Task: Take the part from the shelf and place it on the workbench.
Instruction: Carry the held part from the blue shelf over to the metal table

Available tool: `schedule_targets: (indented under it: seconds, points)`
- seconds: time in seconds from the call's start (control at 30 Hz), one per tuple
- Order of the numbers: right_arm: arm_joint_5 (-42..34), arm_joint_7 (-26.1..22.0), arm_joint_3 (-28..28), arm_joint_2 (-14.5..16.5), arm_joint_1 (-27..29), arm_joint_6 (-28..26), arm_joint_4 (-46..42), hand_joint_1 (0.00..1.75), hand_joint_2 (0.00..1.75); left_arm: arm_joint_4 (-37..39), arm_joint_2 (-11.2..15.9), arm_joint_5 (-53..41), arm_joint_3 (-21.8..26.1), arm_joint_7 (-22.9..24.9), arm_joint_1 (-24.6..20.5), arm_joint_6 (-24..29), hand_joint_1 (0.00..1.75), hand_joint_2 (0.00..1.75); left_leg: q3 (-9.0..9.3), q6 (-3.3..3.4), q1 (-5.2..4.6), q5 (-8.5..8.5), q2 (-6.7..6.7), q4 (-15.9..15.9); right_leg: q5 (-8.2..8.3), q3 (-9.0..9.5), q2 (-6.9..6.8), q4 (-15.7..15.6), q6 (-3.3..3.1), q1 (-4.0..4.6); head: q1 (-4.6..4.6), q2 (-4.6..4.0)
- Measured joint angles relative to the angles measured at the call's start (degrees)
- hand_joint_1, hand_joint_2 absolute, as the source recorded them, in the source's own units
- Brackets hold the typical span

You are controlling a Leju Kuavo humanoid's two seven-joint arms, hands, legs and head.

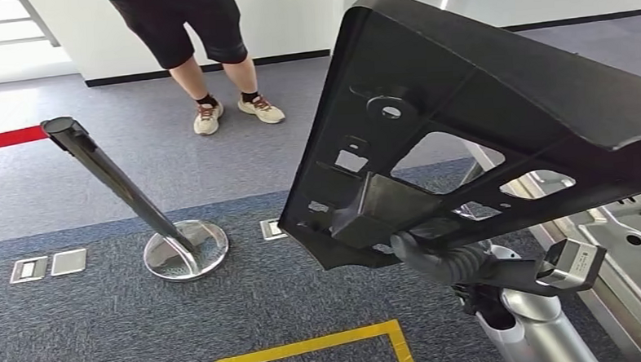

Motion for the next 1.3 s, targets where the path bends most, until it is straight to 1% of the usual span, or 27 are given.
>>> schedule_targets:
  seconds: [0.03, 0.07, 0.13, 0.17, 0.23, 0.3, 0.37, 0.4, 0.47, 0.5, 0.53, 0.57, 0.6, 0.67, 0.7, 0.77, 0.83, 0.9, 0.97, 1.0, 1.03, 1.07, 1.1, 1.17, 1.2, 1.23, 1.3]
  points:
    - [0.00, 0.00, 0.00, 0.00, 0.07, -0.01, 0.07, 1.75, 1.75, 0.00, 0.01, 0.01, 0.00, 0.01, 0.02, 0.01, 0.00, 0.00, 0.00, -0.05, 0.02, -0.05, 0.65, 0.02, 0.17, -0.49, -0.16, 1.01, 0.27, -0.19, 0.00, 0.00]
    - [0.00, 0.00, 0.01, 0.00, 0.11, -0.01, 0.14, 1.75, 1.75, 0.00, 0.01, 0.02, 0.00, 0.01, 0.00, 0.04, 0.00, 0.00, 0.03, -0.15, 0.06, -0.12, 1.26, 0.03, 1.46, 0.27, -0.41, -0.46, 0.54, -0.38, 0.00, 0.00]
    - [0.01, 0.00, 0.00, 0.00, 0.15, -0.04, 0.22, 1.75, 1.75, -0.01, 0.02, 0.04, 0.00, 0.01, -0.07, 0.14, 0.00, 0.00, 0.25, -0.56, 0.14, -0.39, 2.27, 0.11, 4.93, 4.13, -2.05, -7.92, 0.95, -0.56, 0.00, 0.00]
    - [0.01, 0.00, 0.01, 0.01, 0.15, -0.05, 0.24, 1.75, 1.75, -0.01, 0.05, 0.04, 0.00, 0.02, -0.07, 0.20, 0.00, 0.00, 0.35, -0.88, 0.07, -0.58, 2.67, 0.23, 6.15, 5.88, -2.90, -11.42, 0.82, -0.48, -0.02, 0.00]
    - [0.02, -0.01, 0.00, -0.01, 0.18, -0.08, 0.28, 1.75, 1.75, -0.01, 0.13, 0.01, 0.00, 0.02, -0.06, 0.28, 0.00, 0.00, 0.55, -1.54, -0.07, -0.86, 3.32, 0.39, 6.58, 7.26, -3.69, -14.30, 0.05, -0.14, -0.03, 0.00]
    - [0.02, -0.01, -0.02, -0.03, 0.16, -0.07, 0.31, 1.75, 1.75, -0.01, 0.15, -0.08, 0.00, -0.01, -0.14, 0.27, 0.00, 0.00, 0.77, -2.11, 0.04, -1.00, 3.97, 0.30, 6.68, 7.15, -2.67, -14.29, -0.85, 0.06, -0.04, 0.00]
    - [0.03, 0.03, -0.03, -0.05, -0.14, -0.06, 0.30, 1.75, 1.75, -0.01, 0.15, -0.28, -0.01, -0.15, -0.31, 0.13, 0.00, 0.00, 0.53, -2.78, 0.28, -2.25, 3.16, 1.51, 6.86, 7.17, -1.87, -14.40, -1.56, -0.04, -0.07, 0.00]
    - [0.03, 0.07, -0.01, -0.04, -0.39, -0.05, 0.31, 1.75, 1.75, 0.00, 0.15, -0.37, -0.02, -0.30, -0.36, 0.03, 0.00, 0.00, -0.33, -3.02, 0.35, -3.72, 2.18, 3.71, 6.95, 7.19, -1.53, -14.46, -1.90, -0.13, -0.08, 0.00]
    - [0.05, 0.18, 0.03, -0.02, -0.81, -0.04, 0.37, 1.75, 1.75, 0.00, 0.15, -0.46, -0.02, -0.63, -0.25, -0.17, 0.00, 0.00, -3.69, -3.11, 0.36, -7.48, 0.28, 11.38, 6.97, 7.17, -0.72, -14.46, -2.35, -0.06, -0.09, 0.00]
    - [0.08, 0.22, 0.06, -0.01, -0.91, -0.04, 0.41, 1.75, 1.75, 0.00, 0.15, -0.47, -0.02, -0.75, -0.13, -0.21, 0.00, 0.00, -5.47, -3.01, 0.33, -8.73, -0.12, 15.01, 6.96, 7.19, -0.22, -14.46, -2.46, 0.05, -0.09, 0.00]
    - [0.10, 0.25, 0.07, 0.00, -0.95, -0.04, 0.44, 1.75, 1.75, 0.00, 0.15, -0.48, -0.02, -0.80, -0.03, -0.23, 0.00, 0.00, -6.57, -2.81, 0.28, -8.90, -0.33, 16.97, 6.95, 7.23, 0.37, -14.44, -2.50, 0.16, -0.09, 0.00]
    - [0.12, 0.27, 0.09, 0.00, -1.00, -0.04, 0.47, 1.75, 1.75, 0.00, 0.15, -0.49, -0.03, -0.84, 0.05, -0.25, 0.00, 0.00, -6.69, -2.51, 0.19, -7.93, -0.48, 16.72, 6.95, 7.30, 0.97, -14.43, -2.51, 0.27, -0.09, 0.00]
    - [0.14, 0.28, 0.11, 0.00, -1.08, -0.05, 0.48, 1.75, 1.75, -0.01, 0.17, -0.50, -0.04, -0.88, 0.05, -0.25, 0.00, 0.00, -5.73, -2.12, 0.06, -5.96, -0.75, 14.11, 6.94, 7.38, 1.58, -14.43, -2.52, 0.33, -0.09, 0.00]
    - [0.19, 0.29, 0.17, 0.01, -1.36, -0.11, 0.50, 1.75, 1.75, -0.01, 0.44, -0.52, -0.07, -1.03, 0.04, -0.25, 0.00, 0.00, -2.60, -1.19, -0.25, -1.64, -2.70, 6.28, 6.93, 7.42, 2.71, -14.40, -2.47, 0.37, -0.08, 0.00]
    - [0.24, 0.33, 0.20, 0.01, -1.50, -0.16, 0.58, 1.75, 1.75, -0.01, 0.61, -0.52, -0.08, -1.11, 0.06, -0.25, 0.00, 0.00, -1.40, -0.85, -0.37, -0.41, -3.82, 3.28, 6.96, 7.29, 3.27, -14.36, -2.36, 0.31, -0.09, 0.00]
    - [0.35, 0.42, 0.27, 0.02, -1.61, -0.34, 0.78, 1.75, 1.75, -0.01, 0.83, -0.51, -0.11, -1.19, 0.08, -0.22, 0.00, 0.00, -0.62, -0.49, -0.51, -0.15, -4.96, 1.18, 7.13, 6.84, 4.24, -14.33, -1.90, 0.14, -0.10, 0.00]
    - [0.66, 0.45, 0.30, -0.05, -1.68, -0.73, 0.85, 1.75, 1.75, -0.01, 0.91, -0.48, -0.16, -1.24, -0.01, -0.21, 0.00, 0.00, -0.36, -0.31, -0.39, -0.09, -3.95, 0.48, 7.15, 6.56, 4.87, -14.29, -1.25, 0.10, -0.10, 0.00]
    - [1.27, 0.38, 0.33, -0.15, -1.95, -1.21, 0.85, 1.75, 1.75, -0.01, 0.99, -0.46, -0.25, -1.33, -0.10, -0.25, 0.00, 0.00, 0.00, -0.05, -0.05, 0.19, -2.73, -0.25, 5.49, 5.60, 3.37, -12.14, -0.80, 0.31, -0.02, 0.00]
    - [1.89, 0.28, 0.42, -0.20, -2.23, -1.63, 0.88, 1.75, 1.75, -0.01, 1.02, -0.46, -0.30, -1.40, 0.01, -0.33, 0.00, 0.00, 0.14, 0.13, 0.07, 0.25, -1.38, -0.50, 1.95, 2.70, 0.93, -5.79, -0.46, 0.30, 0.05, 0.00]
    - [2.09, 0.27, 0.45, -0.21, -2.28, -1.79, 0.91, 1.75, 1.75, -0.01, 1.02, -0.46, -0.31, -1.41, 0.09, -0.37, 0.00, 0.00, 0.14, 0.14, 0.08, 0.20, -0.65, -0.48, 0.48, 1.02, 0.31, -2.20, -0.22, 0.18, 0.05, 0.00]
    - [2.21, 0.26, 0.47, -0.24, -2.27, -1.88, 0.93, 1.75, 1.75, 0.00, 1.02, -0.46, -0.31, -1.42, 0.14, -0.40, 0.00, 0.00, 0.14, 0.11, 0.10, 0.14, 0.02, -0.45, -0.12, -0.10, -0.01, 0.16, 0.03, 0.01, 0.05, 0.00]
    - [2.27, 0.26, 0.48, -0.26, -2.26, -1.92, 0.96, 1.75, 1.75, 0.00, 1.02, -0.46, -0.32, -1.43, 0.14, -0.42, 0.00, 0.00, 0.15, 0.03, 0.14, 0.07, 0.63, -0.41, 0.34, -0.22, -0.23, 0.53, 0.32, -0.18, 0.05, 0.00]
    - [2.30, 0.26, 0.48, -0.28, -2.26, -1.97, 0.96, 1.75, 1.75, 0.00, 1.02, -0.46, -0.33, -1.45, 0.09, -0.43, 0.00, 0.00, 0.20, -0.10, 0.22, -0.05, 1.18, -0.33, 1.83, 0.86, -0.54, -1.51, 0.60, -0.37, 0.05, 0.00]
    - [2.60, 0.24, 0.48, -0.31, -2.38, -2.26, 0.95, 1.75, 1.75, 0.00, 1.05, -0.46, -0.36, -1.55, -0.01, -0.50, 0.00, 0.00, 0.34, -0.68, 0.32, -0.48, 2.09, 0.00, 5.29, 4.94, -2.24, -9.33, 1.00, -0.45, 0.06, 0.00]
    - [2.93, 0.20, 0.48, -0.31, -2.44, -2.55, 0.91, 1.75, 1.75, 0.00, 1.08, -0.46, -0.38, -1.62, -0.03, -0.55, 0.00, 0.00, 0.39, -1.03, 0.26, -0.69, 2.43, 0.21, 6.29, 6.47, -2.94, -12.40, 0.82, -0.35, 0.05, 0.00]
    - [3.36, 0.15, 0.46, -0.31, -2.50, -2.93, 0.89, 1.75, 1.75, 0.00, 1.12, -0.46, -0.39, -1.68, -0.06, -0.60, 0.00, 0.00, 0.45, -1.33, 0.16, -0.86, 2.71, 0.36, 6.61, 7.27, -3.40, -14.07, 0.46, -0.22, 0.05, 0.00]
    - [4.12, 0.06, 0.37, -0.33, -2.56, -3.63, 0.79, 1.75, 1.75, 0.00, 1.15, -0.46, -0.39, -1.75, -0.11, -0.63, 0.00, 0.00, 0.66, -1.76, 0.12, -0.96, 3.28, 0.43, 6.47, 7.23, -2.84, -14.28, -0.57, 0.03, 0.03, 0.00]
